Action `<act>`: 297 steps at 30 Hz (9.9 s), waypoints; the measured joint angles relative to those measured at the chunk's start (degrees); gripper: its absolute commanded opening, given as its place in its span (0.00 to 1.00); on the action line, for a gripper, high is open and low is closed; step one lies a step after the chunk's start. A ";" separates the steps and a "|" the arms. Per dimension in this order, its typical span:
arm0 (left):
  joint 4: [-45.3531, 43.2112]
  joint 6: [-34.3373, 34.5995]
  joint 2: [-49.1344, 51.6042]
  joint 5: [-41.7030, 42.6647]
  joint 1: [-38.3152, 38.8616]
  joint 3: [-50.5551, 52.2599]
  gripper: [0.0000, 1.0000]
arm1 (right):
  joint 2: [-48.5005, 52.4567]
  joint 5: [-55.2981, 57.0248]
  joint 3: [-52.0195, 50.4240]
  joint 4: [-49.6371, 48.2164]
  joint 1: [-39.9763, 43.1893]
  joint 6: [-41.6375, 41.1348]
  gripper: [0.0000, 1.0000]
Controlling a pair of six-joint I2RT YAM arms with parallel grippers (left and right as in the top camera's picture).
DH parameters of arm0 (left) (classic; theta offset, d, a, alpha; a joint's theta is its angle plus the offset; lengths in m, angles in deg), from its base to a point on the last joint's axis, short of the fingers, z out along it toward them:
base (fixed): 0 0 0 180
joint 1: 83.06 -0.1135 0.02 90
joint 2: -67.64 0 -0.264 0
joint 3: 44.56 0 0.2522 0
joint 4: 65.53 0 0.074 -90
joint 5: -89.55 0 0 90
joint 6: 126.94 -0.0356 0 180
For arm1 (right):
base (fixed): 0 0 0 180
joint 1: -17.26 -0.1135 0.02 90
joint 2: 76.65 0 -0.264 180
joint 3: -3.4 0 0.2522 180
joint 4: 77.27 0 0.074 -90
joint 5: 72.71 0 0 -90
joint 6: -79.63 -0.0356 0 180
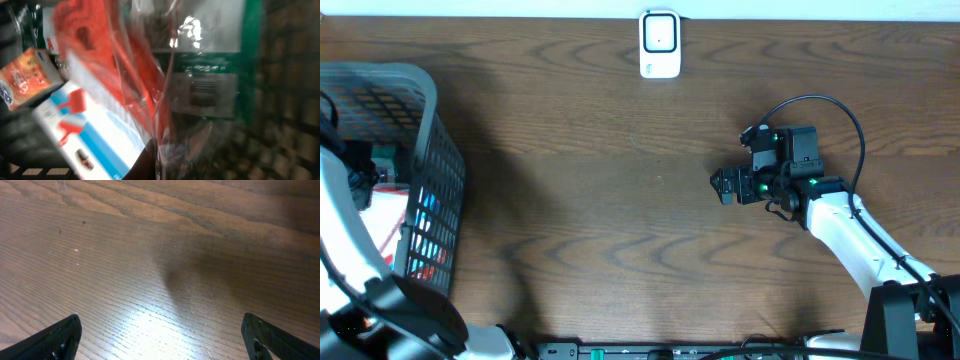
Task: Scan the item barcode
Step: 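Grasp the red dustpan-and-brush package with the left gripper, then lift the dustpan package out of the basket with the left gripper, then release the dustpan package onto the table beside the basket, then lower the left gripper into the basket toward the green-and-white bag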
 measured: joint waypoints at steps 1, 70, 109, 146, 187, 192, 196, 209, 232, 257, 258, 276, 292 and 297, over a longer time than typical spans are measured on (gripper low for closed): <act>-0.07 -0.02 -0.87 0.02 0.00 0.00 0.07 | 0.00 0.00 0.00 0.00 0.00 0.00 0.99; -12.98 -21.09 -17.84 27.12 30.34 0.00 0.07 | 0.00 0.00 0.00 -0.39 0.00 0.00 0.99; -20.13 -21.44 -7.82 22.51 43.34 0.00 0.07 | 0.00 -0.22 0.00 -0.44 0.00 0.00 0.99; -27.04 -28.39 -11.08 -2.38 43.45 0.00 0.59 | 0.00 -1.05 0.00 -0.55 0.00 0.00 0.99; -35.69 -45.48 -13.75 -14.82 10.32 2.10 0.83 | 0.00 0.31 0.00 3.50 0.00 -0.09 0.99; -38.97 -45.03 -12.90 -14.49 10.32 8.17 0.84 | 0.00 0.31 0.00 3.87 0.00 -0.09 0.99; -43.60 -44.50 -15.13 -14.25 10.32 14.45 0.85 | 0.02 0.33 0.00 3.91 0.00 -0.09 0.99; -64.02 -47.39 -29.68 -14.78 10.47 33.86 0.93 | 0.02 2.78 0.00 3.93 0.00 -0.96 0.99; -61.48 -48.22 -17.66 -12.72 7.43 38.99 0.92 | 0.04 2.91 -0.02 4.02 0.00 -2.29 0.99; -51.84 -44.39 -15.08 -4.52 0.00 35.67 0.93 | 0.07 2.89 0.00 4.20 0.00 -2.29 0.99; -51.84 -44.61 -14.51 -3.80 -1.42 35.50 0.92 | 0.07 2.89 0.00 4.28 0.00 -2.29 0.99; -46.69 -54.14 -6.62 3.08 -6.08 28.20 0.93 | 0.07 2.91 -0.02 3.89 0.00 -2.95 0.99; -41.03 -61.18 -4.85 -1.27 4.13 28.20 0.93 | 0.07 3.06 0.00 0.90 0.00 -3.10 0.99; -40.46 -61.37 -4.85 -4.79 4.15 28.20 0.93 | 0.07 3.10 -0.02 0.92 0.00 -2.99 0.99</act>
